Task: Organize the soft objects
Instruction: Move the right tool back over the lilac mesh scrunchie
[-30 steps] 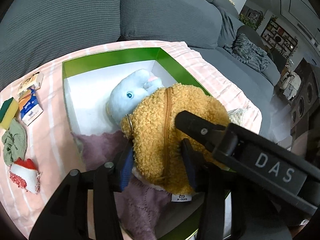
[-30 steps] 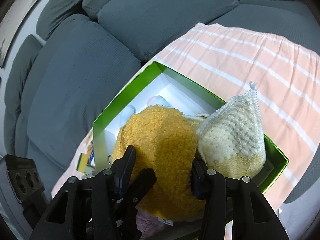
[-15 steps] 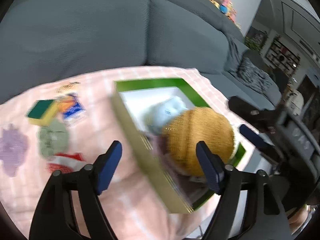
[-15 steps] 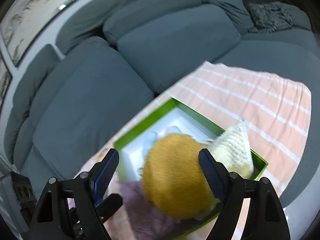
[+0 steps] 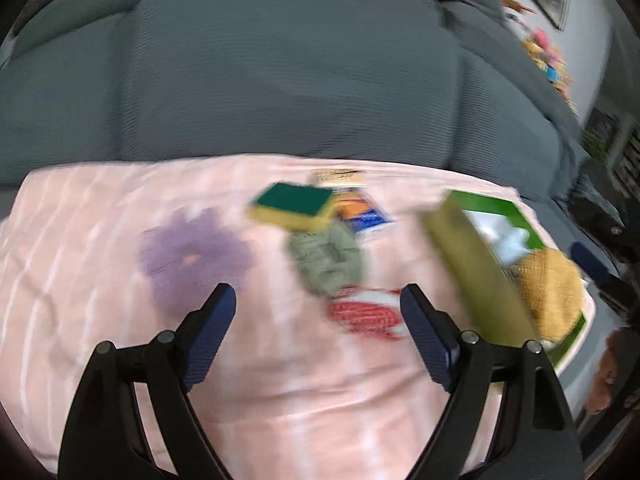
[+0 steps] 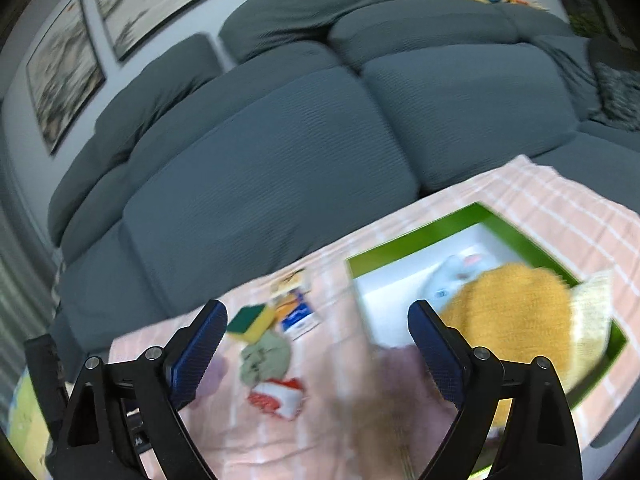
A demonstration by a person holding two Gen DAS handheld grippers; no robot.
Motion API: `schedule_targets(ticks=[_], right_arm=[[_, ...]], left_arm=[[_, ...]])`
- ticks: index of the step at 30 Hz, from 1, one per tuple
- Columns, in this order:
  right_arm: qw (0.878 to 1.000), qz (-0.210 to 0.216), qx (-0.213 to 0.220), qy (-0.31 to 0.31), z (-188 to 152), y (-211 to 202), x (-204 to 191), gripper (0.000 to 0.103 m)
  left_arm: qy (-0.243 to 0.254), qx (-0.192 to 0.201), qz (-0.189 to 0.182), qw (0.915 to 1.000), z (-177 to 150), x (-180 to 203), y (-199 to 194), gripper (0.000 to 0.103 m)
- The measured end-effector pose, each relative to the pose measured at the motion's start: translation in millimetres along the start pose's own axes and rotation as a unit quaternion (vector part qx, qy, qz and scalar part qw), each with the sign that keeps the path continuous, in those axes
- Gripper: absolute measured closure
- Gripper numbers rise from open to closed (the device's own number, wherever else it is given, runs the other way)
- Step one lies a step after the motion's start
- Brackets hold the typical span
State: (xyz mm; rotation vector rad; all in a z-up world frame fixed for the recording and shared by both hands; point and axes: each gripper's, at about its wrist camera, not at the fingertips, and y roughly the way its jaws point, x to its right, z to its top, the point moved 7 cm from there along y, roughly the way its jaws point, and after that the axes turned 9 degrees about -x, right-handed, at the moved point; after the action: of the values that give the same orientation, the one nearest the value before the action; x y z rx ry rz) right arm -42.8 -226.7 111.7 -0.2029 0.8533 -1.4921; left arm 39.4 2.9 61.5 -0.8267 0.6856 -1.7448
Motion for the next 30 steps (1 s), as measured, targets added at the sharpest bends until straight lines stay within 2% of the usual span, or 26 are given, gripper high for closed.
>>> schedule_targets(ticks=[3, 7, 11, 13, 14, 16, 19, 21, 23, 26, 28, 30], right_arm=[[0.999, 0.012, -0.027, -0.025, -10, 19, -27, 0.010], [0.995, 0.046, -0.066, -0.062, -25, 43, -72, 0.010], [0.983, 0.102, -0.133, -0.071, -41, 86, -123, 0.010], [0.975, 0.121, -0.171, -0.079, -52, 114, -146, 0.010], [0.969, 0.118, -0.199, -0.089, -60, 131, -156, 0.010], [0.960, 0.098, -0.240, -0.104, -74, 161, -171, 0.010], [0.952, 0.100, -0.273, -0.099, -88, 195, -186, 0.010], [0.946, 0.092, -0.296, -0.098, -97, 216, -193, 0.010], [0.944, 0.063, -0.305, -0.106, -106, 235, -195, 0.010], [0.941, 0.042, -0.313, -0.119, -118, 253, -199, 0.010], [0.944, 0.033, -0.307, -0.115, -123, 261, -200, 0.020], [0.942, 0.022, -0.313, -0.117, -128, 269, -199, 0.044]], left_arm=[[-0.048, -0.003, 0.019, 0.9987, -9, -47, 4, 0.019], [-0.110, -0.023, 0.048, 0.9924, -17, -97, 16, 0.020], [-0.154, -0.021, 0.073, 0.9851, -18, -136, 16, 0.019], [-0.176, -0.033, 0.089, 0.9798, -21, -154, 21, 0.020], [-0.189, -0.046, 0.092, 0.9766, -23, -161, 25, 0.020], [-0.206, -0.055, 0.075, 0.9742, -25, -170, 29, 0.020], [-0.215, -0.057, 0.063, 0.9730, -26, -174, 26, 0.019], [-0.215, -0.057, 0.078, 0.9718, -26, -180, 25, 0.020], [-0.219, -0.057, 0.095, 0.9695, -27, -187, 22, 0.020], [-0.221, -0.053, 0.109, 0.9678, -28, -196, 17, 0.020], [-0.226, -0.049, 0.103, 0.9675, -27, -198, 15, 0.020], [-0.228, -0.051, 0.091, 0.9681, -28, -196, 14, 0.019]])
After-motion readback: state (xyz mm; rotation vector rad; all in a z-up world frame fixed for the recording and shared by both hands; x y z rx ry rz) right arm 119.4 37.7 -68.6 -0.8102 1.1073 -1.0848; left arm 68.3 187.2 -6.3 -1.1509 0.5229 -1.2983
